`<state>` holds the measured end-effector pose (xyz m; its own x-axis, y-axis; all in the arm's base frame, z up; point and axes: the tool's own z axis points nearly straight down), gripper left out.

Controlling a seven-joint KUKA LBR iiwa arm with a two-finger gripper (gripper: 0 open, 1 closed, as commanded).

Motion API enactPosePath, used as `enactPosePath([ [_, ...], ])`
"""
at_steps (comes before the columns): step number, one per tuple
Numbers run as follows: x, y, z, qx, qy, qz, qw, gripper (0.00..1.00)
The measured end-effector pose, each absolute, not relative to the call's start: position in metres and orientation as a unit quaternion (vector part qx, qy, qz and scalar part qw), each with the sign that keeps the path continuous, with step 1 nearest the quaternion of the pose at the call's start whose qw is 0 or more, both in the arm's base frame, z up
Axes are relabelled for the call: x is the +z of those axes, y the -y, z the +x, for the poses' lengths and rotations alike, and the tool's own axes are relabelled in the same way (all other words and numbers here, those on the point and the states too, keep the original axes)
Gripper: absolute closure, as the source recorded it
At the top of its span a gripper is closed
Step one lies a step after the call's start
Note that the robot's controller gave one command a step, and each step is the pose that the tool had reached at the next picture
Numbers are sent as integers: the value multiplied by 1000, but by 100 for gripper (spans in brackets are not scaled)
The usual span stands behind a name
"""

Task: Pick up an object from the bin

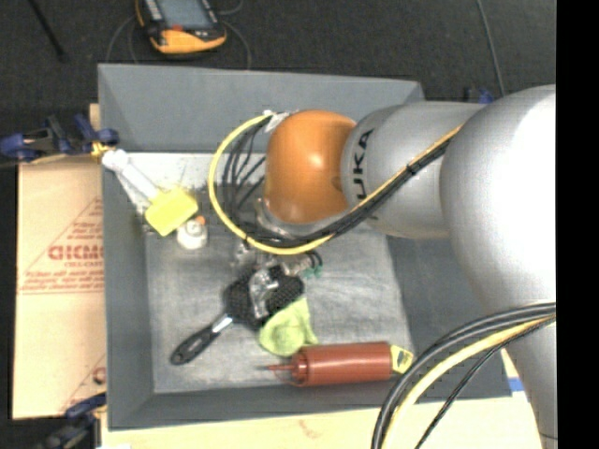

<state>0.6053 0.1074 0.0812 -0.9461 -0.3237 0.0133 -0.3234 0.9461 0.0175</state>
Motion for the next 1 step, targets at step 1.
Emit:
enactPosePath([
  [1,81,-108,605,-7,986,165,8,100],
])
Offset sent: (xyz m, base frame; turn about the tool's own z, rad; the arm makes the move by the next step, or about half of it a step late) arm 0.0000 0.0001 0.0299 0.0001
